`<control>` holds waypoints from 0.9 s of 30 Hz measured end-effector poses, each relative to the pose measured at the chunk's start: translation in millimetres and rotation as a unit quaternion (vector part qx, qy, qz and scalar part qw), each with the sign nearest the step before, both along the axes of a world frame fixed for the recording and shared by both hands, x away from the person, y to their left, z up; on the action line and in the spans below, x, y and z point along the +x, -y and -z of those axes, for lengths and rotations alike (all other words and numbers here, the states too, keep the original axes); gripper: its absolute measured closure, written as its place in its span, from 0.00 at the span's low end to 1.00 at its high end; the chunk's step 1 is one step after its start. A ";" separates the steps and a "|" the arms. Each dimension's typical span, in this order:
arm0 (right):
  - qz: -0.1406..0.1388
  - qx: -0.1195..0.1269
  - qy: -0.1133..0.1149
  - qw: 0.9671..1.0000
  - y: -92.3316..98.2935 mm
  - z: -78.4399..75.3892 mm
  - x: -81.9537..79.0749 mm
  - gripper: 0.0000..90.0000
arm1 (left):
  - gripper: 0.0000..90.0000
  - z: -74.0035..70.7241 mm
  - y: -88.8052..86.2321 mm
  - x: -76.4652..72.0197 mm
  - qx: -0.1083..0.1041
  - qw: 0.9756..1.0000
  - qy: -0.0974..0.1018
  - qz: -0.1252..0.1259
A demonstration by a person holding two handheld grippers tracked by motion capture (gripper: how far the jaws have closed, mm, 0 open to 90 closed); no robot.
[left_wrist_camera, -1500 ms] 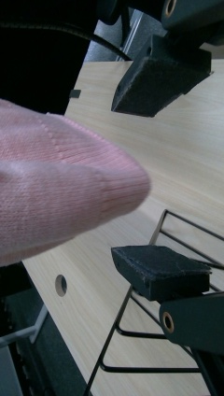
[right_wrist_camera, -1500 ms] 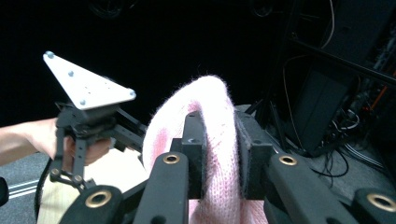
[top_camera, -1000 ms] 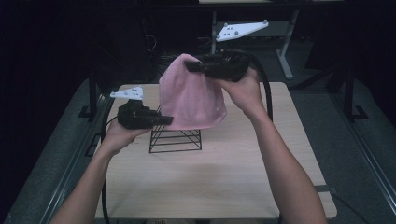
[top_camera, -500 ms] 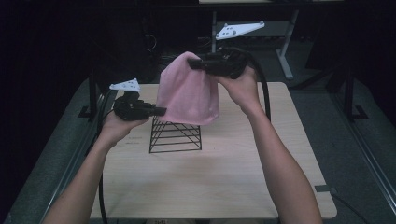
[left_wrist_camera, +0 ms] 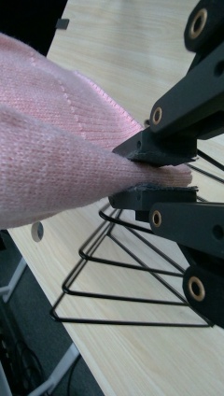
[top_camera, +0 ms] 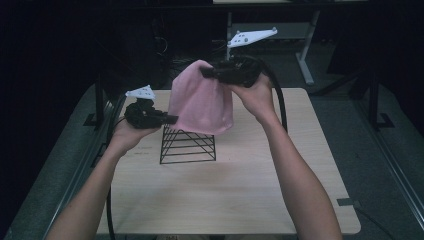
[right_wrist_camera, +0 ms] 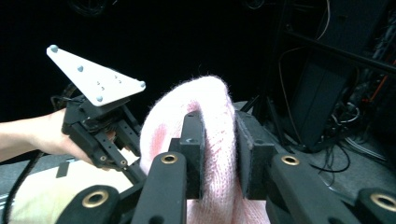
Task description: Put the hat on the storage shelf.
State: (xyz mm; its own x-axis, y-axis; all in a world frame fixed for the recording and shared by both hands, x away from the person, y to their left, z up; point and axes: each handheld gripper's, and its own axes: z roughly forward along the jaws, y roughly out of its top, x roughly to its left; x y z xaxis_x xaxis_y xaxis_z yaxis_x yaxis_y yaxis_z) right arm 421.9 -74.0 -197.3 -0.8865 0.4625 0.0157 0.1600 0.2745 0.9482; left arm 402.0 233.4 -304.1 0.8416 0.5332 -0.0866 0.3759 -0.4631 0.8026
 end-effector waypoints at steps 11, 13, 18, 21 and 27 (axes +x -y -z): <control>-0.020 -0.007 -0.005 1.000 -12.3 9.1 -4.6 0.82 | 0.88 2.1 -7.2 -7.5 0.042 0.999 0.001 -0.001; -0.023 -0.009 -0.006 1.000 -14.1 10.9 -4.7 0.82 | 0.89 3.5 -8.6 -8.4 0.049 0.999 0.001 -0.004; -0.031 -0.017 -0.012 0.999 -18.5 14.9 -4.3 0.82 | 0.89 9.2 -14.5 -9.9 0.051 0.999 -0.002 -0.009; -0.035 -0.023 -0.014 0.999 -22.4 17.7 -4.3 0.82 | 0.90 12.5 -19.4 -10.6 0.054 0.998 -0.004 -0.015; -0.043 -0.031 -0.022 0.998 -30.6 25.6 -4.5 0.82 | 0.91 19.0 -27.6 -12.5 0.065 0.998 -0.011 -0.020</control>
State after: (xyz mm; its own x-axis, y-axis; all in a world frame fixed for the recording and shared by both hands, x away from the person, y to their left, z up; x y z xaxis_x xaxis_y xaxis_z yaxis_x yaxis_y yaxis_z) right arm 417.4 -43.4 -222.9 -0.9219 0.3863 0.0301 0.1751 0.3461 0.9217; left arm 389.4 260.9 -323.1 0.8177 0.5747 -0.0335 0.4139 -0.5465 0.7280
